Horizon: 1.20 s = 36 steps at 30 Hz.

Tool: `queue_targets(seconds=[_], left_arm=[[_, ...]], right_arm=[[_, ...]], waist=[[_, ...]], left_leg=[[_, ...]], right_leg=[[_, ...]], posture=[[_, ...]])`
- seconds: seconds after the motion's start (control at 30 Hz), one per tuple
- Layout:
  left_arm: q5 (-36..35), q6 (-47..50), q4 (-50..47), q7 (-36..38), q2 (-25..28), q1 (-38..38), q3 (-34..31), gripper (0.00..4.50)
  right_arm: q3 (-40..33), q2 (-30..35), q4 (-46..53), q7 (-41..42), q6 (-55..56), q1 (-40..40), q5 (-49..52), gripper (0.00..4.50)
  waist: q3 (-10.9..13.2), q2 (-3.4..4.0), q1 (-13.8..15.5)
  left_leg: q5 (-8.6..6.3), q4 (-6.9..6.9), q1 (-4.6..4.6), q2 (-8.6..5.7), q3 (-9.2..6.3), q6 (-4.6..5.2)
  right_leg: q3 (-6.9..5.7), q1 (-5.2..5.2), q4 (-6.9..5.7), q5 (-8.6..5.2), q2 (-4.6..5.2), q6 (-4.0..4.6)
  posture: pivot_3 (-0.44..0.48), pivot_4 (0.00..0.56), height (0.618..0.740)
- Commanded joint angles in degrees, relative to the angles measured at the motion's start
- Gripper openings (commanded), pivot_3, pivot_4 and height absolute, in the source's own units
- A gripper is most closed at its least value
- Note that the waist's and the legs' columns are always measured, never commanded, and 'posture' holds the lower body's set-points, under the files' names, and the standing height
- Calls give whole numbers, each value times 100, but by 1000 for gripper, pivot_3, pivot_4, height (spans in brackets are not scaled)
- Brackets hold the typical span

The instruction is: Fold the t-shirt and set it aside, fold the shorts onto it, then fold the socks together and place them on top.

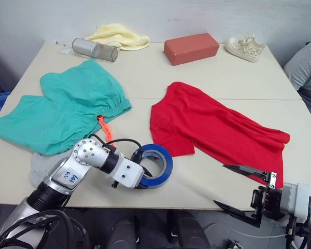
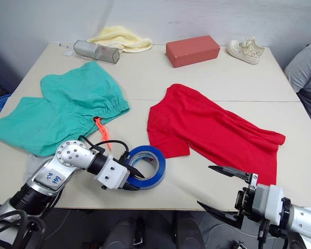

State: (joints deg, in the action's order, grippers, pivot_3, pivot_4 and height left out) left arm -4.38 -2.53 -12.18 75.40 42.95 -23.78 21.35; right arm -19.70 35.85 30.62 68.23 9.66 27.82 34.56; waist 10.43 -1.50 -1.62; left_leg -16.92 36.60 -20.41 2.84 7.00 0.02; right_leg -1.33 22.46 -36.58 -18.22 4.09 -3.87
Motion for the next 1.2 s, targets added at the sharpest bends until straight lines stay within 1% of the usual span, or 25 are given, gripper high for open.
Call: queue_targets(seconds=[0.03, 0.07, 0.13, 0.17, 0.2, 0.23, 0.3, 0.4, 0.43, 0.5, 0.53, 0.6, 0.7, 0.77, 0.8, 0.83, 0.97, 1.03, 1.1, 1.17, 1.2], left_arm=[[-713, 75, 68, 119, 173, 191, -625, 1275], [-1105, 307, -7, 41, 185, 282, -967, 1275], [-2231, 1316, -303, -435, 152, 440, -1926, 1274], [-2644, 1785, -432, -603, 274, 539, -2389, 1268], [-2898, 2188, -531, -684, 501, 767, -2877, 1247], [-3015, 2458, -579, -722, 723, 1032, -3328, 1247], [-3198, 2862, -539, -1094, 884, 1536, -4337, 1247], [-3538, 3475, 108, -1930, 743, 2023, -5983, 1247], [-3413, 3344, 510, -2040, 732, 2208, -6469, 1247], [-3052, 2983, 1193, -2149, 815, 2560, -7035, 1247], [-2718, 2618, 1600, -2240, 916, 2759, -7193, 1247], [-2281, 2267, 2205, -2363, 1123, 3063, -7288, 1247], [-1807, 1971, 2970, -2655, 1367, 3116, -7056, 1247], [-1694, 2007, 3351, -2691, 1467, 3032, -6872, 1247], [-1657, 1985, 3566, -2711, 1502, 2940, -6798, 1247], [-1646, 1957, 3737, -2681, 1533, 2868, -6734, 1247], [-1375, 1531, 4485, -2527, 1701, 2648, -6292, 1247], [-1383, 1379, 4750, -2535, 1694, 2472, -6218, 1247], [-1362, 1210, 4959, -2580, 1703, 2317, -6178, 1965], [-1346, 934, 5171, -2591, 1744, 2173, -6165, 2481], [-1347, 847, 5249, -2584, 1762, 2128, -6153, 2827]], right_arm=[[131, -58, -246, 324, 346, -108, 71, 4500], [174, -59, -297, 375, 379, -164, 102, 4500], [270, -54, -376, 437, 398, -321, 148, 4500], [327, -49, -395, 454, 381, -412, 167, 4500], [404, -45, -393, 442, 337, -533, 180, 4500], [485, -45, -379, 422, 296, -655, 185, 4500], [665, -69, -326, 325, 204, -936, 185, 4500], [973, -229, -288, 186, 347, -1523, 52, 4500], [1095, -290, -271, 103, 317, -1739, 25, 4500], [1294, -345, -248, -2, 208, -2052, 20, 4500], [1404, -363, -250, -53, 133, -2236, 24, 4500], [1570, -377, -271, -118, 13, -2543, 44, 4500], [1757, -427, -328, -237, -146, -2916, 46, 4500], [1870, -474, -340, -335, -231, -3076, 5, 4500], [1914, -502, -330, -390, -268, -3127, -13, 4500], [1942, -521, -317, -435, -300, -3156, -21, 4500], [1992, -531, -270, -538, -354, -3191, -67, 4500], [1969, -504, -244, -585, -379, -3183, -84, 4500], [1914, -455, -200, -626, -412, -3123, -82, 4500], [1842, -392, -149, -642, -431, -3016, -80, 4500], [1827, -374, -133, -649, -436, -2991, -78, 4500]], waist=[[0, 0, -4], [2, 2, -18], [9, -3, -13], [16, -9, -9], [22, -16, -14], [26, -23, -39], [28, -16, -82], [36, -8, -53], [37, -11, -45], [42, -23, -63], [41, -25, -61], [38, -34, -43], [28, -52, 33], [23, -61, 74], [17, -70, 93], [14, -75, 111], [2, -93, 127], [3, -85, 107], [13, -60, 106], [13, -61, 104], [11, -64, 95]], left_leg=[[0, 0, 1, 0, 0, 0], [0, 0, 1, 1, 0, 0], [-1, 0, -1, 6, 0, -2], [-1, 3, -3, 8, -1, -3], [0, 13, -7, 10, -8, -4], [-2, 25, -12, 19, -12, -9], [-11, 35, -10, 31, -13, -23], [-15, 36, -6, 30, -13, -26], [-15, 39, -6, 31, -17, -27], [-17, 39, -6, 32, -18, -30], [-18, 37, -6, 33, -18, -33], [-27, 36, -8, 33, -18, -36], [-47, 37, -26, 28, -28, -41], [-52, 41, -60, 28, -42, -54], [-49, 40, -83, 28, -42, -55], [-47, 41, -96, 27, -42, -55], [-49, 35, -112, 27, -42, -57], [-48, 32, -114, 27, -37, -56], [-47, 30, -114, 28, -35, -56], [-37, 28, -113, 33, -36, -54], [-30, 29, -114, 37, -37, -48]], right_leg=[[0, 0, -1, 0, 0, 0], [0, 1, -4, -1, 0, 1], [-1, 8, -15, -4, 1, 6], [-3, 10, -22, -5, 2, 8], [-7, 14, -29, -6, 3, 8], [-11, 16, -35, -8, 1, 11], [-15, 15, -42, -13, -3, 20], [-19, 12, -42, -19, -1, 21], [-24, 12, -44, -19, -1, 23], [-28, 13, -45, -21, -2, 26], [-29, 15, -45, -22, -2, 28], [-32, 17, -38, -25, 0, 32], [-53, 25, -24, -28, 22, 38], [-96, 53, -16, -32, 47, 46], [-104, 86, -16, -32, 58, 47], [-109, 94, -16, -31, 62, 48], [-139, 90, -16, -35, 74, 56], [-142, 88, -18, -35, 75, 56], [-145, 91, -25, -35, 75, 56], [-151, 95, -35, -38, 72, 60], [-155, 96, -38, -39, 68, 63]], posture=[[0, 150, 740], [0, 150, 740], [0, 150, 740], [0, 150, 740], [0, 150, 740], [0, 150, 740], [0, 150, 740], [0, 150, 740], [0, 150, 740], [0, 150, 740], [0, 150, 740], [0, 150, 740], [0, 150, 740], [0, 150, 740], [0, 150, 740], [0, 150, 740], [0, 150, 740], [0, 150, 740], [0, 150, 740], [0, 150, 740], [0, 150, 740]])
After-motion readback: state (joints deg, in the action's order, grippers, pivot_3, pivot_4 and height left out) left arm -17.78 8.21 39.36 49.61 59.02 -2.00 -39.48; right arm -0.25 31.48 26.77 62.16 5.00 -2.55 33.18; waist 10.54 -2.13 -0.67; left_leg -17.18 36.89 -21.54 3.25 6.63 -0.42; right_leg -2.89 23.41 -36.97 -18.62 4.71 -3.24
